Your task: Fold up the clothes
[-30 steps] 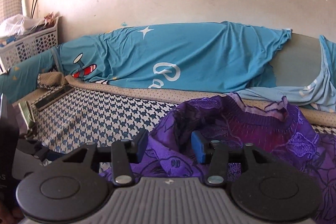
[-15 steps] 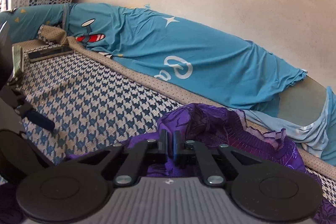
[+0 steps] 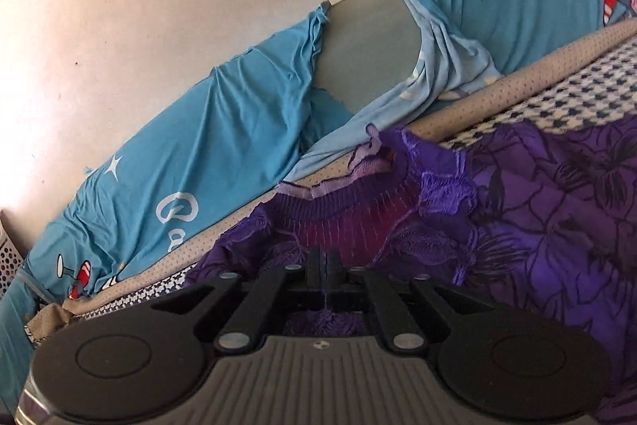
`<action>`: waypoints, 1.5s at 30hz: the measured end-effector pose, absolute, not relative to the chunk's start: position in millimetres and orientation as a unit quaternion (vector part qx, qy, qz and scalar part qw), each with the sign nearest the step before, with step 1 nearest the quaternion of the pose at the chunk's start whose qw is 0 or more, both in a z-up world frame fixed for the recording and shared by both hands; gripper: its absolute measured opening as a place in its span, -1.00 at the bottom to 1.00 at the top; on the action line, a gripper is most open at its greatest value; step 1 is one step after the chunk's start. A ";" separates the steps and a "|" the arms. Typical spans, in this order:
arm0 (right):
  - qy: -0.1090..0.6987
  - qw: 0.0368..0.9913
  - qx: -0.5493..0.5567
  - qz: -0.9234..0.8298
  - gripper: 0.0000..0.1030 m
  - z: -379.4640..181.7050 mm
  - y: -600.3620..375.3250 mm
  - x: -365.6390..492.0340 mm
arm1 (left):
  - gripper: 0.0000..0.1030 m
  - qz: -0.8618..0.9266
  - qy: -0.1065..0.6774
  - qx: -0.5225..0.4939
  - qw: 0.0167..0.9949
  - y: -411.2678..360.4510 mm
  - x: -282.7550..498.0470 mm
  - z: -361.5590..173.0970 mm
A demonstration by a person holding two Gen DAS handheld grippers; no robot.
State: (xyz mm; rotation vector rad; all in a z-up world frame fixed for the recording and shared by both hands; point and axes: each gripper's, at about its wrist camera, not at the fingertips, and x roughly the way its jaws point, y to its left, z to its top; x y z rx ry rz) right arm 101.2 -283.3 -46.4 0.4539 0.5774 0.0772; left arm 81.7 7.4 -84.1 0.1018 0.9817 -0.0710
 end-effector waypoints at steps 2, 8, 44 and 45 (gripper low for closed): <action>0.270 0.942 0.195 0.033 -0.92 -37.0 -285.9 94.6 | 1.00 -0.032 0.471 0.050 0.880 6.6 81.2 -83.6; 0.280 0.945 0.168 0.021 -0.72 -25.8 -305.7 77.3 | 1.00 -0.023 0.469 0.068 0.881 -2.1 75.7 -78.6; 0.323 0.932 0.162 0.015 -0.13 -11.9 -366.8 34.1 | 0.83 -0.234 0.243 0.231 0.912 -183.8 -8.9 -58.0; 0.323 0.933 0.160 0.015 -0.13 -11.8 -366.3 34.1 | 0.70 -0.235 0.240 0.230 0.913 -184.9 -7.9 -57.9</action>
